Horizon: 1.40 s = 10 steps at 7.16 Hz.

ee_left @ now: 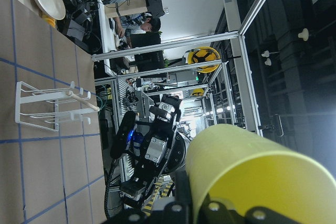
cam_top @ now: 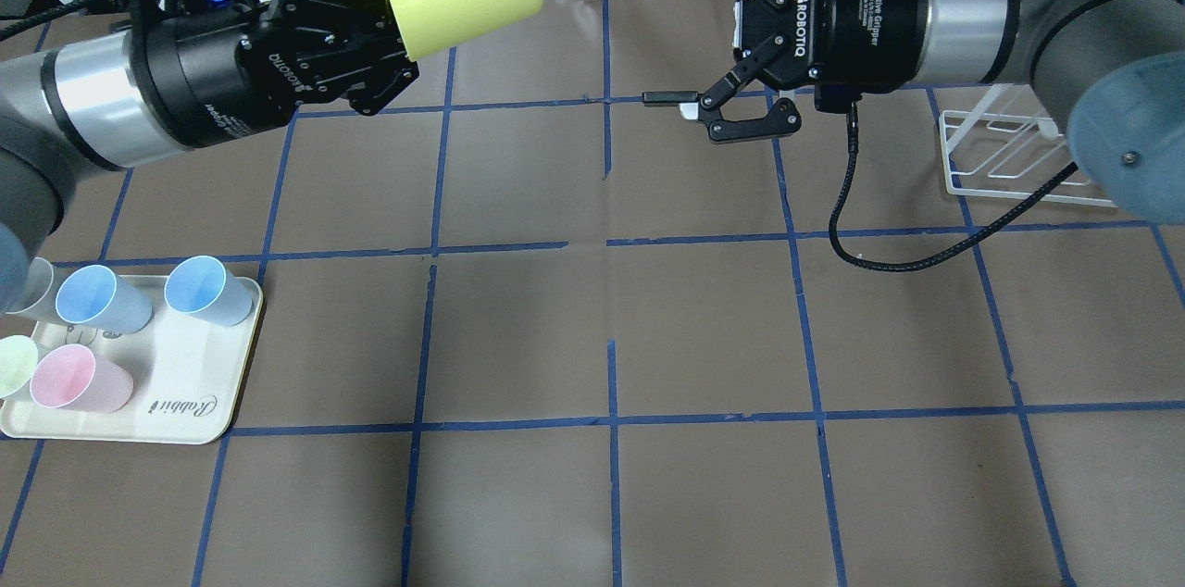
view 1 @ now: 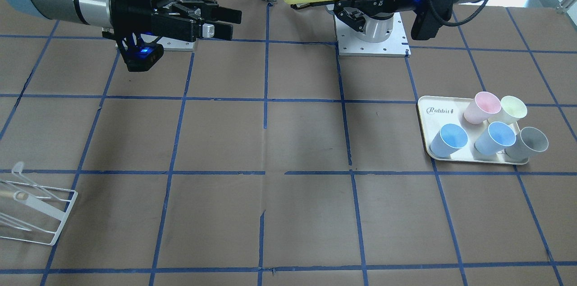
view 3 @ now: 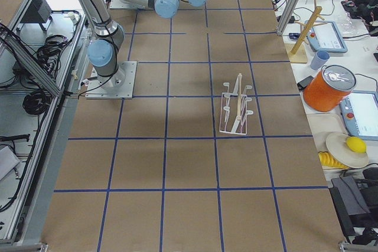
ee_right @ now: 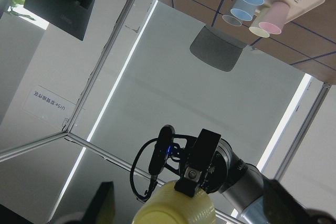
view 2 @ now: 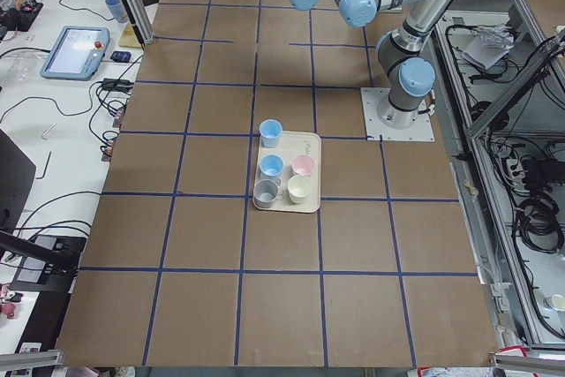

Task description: Transfer IKEA cup to right arm and place on rack

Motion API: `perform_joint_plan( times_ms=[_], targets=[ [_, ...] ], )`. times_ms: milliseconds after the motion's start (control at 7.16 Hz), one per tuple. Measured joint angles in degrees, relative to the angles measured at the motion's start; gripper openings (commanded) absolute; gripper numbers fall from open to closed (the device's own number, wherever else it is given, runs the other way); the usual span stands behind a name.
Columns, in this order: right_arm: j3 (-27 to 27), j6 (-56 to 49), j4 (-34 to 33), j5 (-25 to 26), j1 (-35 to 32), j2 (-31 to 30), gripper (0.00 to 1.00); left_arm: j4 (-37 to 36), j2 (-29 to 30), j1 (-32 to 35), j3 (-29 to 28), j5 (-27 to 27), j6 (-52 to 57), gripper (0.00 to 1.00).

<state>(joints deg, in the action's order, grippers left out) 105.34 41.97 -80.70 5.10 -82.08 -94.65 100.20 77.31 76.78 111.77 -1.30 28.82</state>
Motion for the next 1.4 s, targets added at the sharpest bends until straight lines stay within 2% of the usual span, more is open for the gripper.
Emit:
perform_joint_plan(
  times_ms=[419,1117,1397],
  targets=[
    [-0.5,2.9,-0.3,-0.3,-0.6,-2.4,1.0,-2.1,0.7,1.9,0.1,-2.0,0.0,0.0],
    [-3.0,9.1,-1.2,-2.7,-4.1,-3.9,1.0,-2.2,0.7,2.1,0.1,-2.1,0.1,0.0],
    [-3.0,13.0,-5.1,-3.2,-5.1,-3.5,1.0,-2.2,0.7,2.1,0.2,-2.1,0.1,0.0]
  ],
)
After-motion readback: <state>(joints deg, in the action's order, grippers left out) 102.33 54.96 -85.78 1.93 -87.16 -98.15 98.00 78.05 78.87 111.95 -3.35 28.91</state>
